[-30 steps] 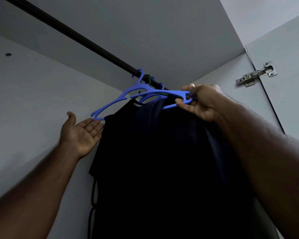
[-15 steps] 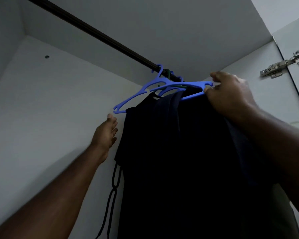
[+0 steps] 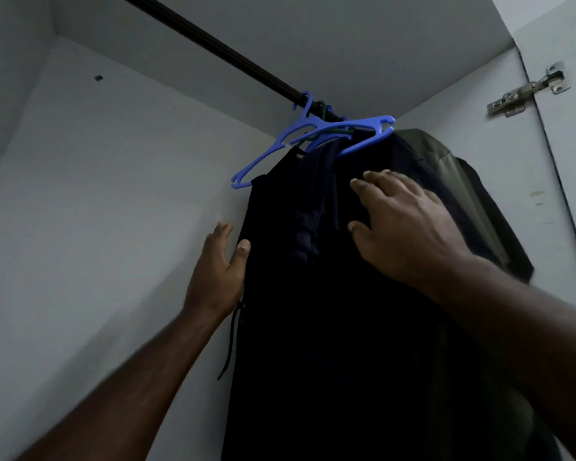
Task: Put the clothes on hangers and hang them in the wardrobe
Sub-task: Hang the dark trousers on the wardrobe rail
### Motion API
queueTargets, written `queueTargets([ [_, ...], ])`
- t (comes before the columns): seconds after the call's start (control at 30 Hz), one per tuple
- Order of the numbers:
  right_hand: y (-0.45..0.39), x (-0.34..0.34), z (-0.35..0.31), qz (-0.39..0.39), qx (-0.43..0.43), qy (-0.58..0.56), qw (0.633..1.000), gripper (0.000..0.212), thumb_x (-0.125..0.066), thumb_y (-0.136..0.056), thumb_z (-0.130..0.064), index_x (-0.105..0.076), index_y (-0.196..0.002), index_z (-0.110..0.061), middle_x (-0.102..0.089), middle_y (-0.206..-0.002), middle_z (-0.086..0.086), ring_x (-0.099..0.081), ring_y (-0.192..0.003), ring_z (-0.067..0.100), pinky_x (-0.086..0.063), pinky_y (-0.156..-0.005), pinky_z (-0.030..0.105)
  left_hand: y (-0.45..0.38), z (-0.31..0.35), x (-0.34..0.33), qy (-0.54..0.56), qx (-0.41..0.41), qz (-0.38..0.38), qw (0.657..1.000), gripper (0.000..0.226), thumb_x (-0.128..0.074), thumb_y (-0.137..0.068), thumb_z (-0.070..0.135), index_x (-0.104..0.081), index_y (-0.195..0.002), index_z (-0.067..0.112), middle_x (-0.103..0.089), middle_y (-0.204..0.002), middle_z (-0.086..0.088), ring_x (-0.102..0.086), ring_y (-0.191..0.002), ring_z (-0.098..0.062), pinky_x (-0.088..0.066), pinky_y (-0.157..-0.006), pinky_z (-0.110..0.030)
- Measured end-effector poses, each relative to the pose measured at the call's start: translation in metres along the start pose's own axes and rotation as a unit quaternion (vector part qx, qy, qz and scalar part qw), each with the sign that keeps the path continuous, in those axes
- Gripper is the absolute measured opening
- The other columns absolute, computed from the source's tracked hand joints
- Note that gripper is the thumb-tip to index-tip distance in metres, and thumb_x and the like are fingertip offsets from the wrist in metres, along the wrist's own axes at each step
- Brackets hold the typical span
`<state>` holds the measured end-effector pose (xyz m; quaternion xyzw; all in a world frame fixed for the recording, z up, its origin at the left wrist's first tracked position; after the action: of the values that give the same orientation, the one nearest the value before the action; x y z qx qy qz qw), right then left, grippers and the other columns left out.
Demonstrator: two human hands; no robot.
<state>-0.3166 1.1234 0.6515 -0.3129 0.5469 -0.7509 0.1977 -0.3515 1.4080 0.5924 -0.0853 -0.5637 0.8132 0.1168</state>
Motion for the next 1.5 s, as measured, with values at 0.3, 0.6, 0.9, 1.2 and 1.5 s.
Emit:
queueTargets([
  [0.3, 0.084, 0.02, 0.023, -0.036, 0.03, 0.094, 0.994, 0.074, -0.055, -0.092, -0.043, -0.027, -0.157, -0.019, -0.016, -0.166, 0.006, -0.004, -0.155, 0.025, -0.014, -0.124, 0.051, 0.088, 0.107, -0.056, -0.076, -0.134, -0.05, 0.987, 0.075, -0.03, -0.097, 0.061, -0.017, -0.16, 0.024, -0.005, -0.168, 0.01, 0.008, -0.154, -0.01, 0.003, -0.123, -0.043],
  [0.6, 0.172, 0.103, 0.119, -0.06, 0.0, 0.191, 0.98, 0.071, -0.052, -0.091, -0.037, -0.031, -0.154, -0.012, -0.023, -0.164, 0.014, -0.012, -0.154, 0.033, -0.023, -0.119, 0.059, 0.189, 0.264, -0.138, -0.052, -0.181, -0.082, 0.979, 0.076, -0.027, -0.1, 0.059, -0.008, -0.161, 0.018, -0.001, -0.169, 0.0, 0.011, -0.155, -0.019, -0.002, -0.123, -0.055],
  [0.9, 0.277, 0.247, 0.246, -0.083, -0.046, 0.292, 0.952, 0.073, -0.058, -0.092, -0.036, -0.032, -0.155, -0.011, -0.024, -0.164, 0.015, -0.013, -0.153, 0.034, -0.023, -0.119, 0.06, 0.299, 0.468, -0.223, 0.116, -0.198, -0.128, 0.965, 0.074, -0.026, -0.102, 0.059, -0.003, -0.161, 0.022, 0.006, -0.169, 0.004, 0.013, -0.154, -0.015, 0.002, -0.124, -0.051],
  [1.2, 0.376, 0.386, 0.349, -0.103, -0.133, 0.443, 0.881, 0.071, -0.05, -0.092, -0.037, -0.032, -0.155, -0.009, -0.024, -0.164, 0.015, -0.012, -0.154, 0.033, -0.023, -0.119, 0.06, 0.399, 0.658, -0.29, 0.294, -0.234, -0.195, 0.906, 0.076, -0.021, -0.1, 0.061, -0.001, -0.161, 0.02, 0.006, -0.169, 0.001, 0.013, -0.155, -0.018, -0.001, -0.124, -0.056],
  [1.5, 0.453, 0.493, 0.43, -0.15, -0.242, 0.559, 0.779, 0.08, -0.054, -0.094, -0.038, -0.017, -0.159, -0.01, -0.009, -0.167, 0.013, 0.001, -0.155, 0.03, -0.012, -0.123, 0.058, 0.483, 0.813, -0.331, 0.434, -0.269, -0.211, 0.834, 0.078, -0.037, -0.1, 0.052, -0.01, -0.161, 0.011, -0.002, -0.169, -0.01, 0.005, -0.155, -0.03, -0.004, -0.123, -0.06],
])
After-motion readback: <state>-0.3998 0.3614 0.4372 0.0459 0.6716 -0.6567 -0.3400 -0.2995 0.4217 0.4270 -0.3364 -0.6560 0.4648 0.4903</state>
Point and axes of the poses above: each hand's wrist, its own y-axis away from the middle knuckle, its own x-axis out of the back of the hand, z = x × y, the point moved 10 cm from there along -y, towards the middle knuckle
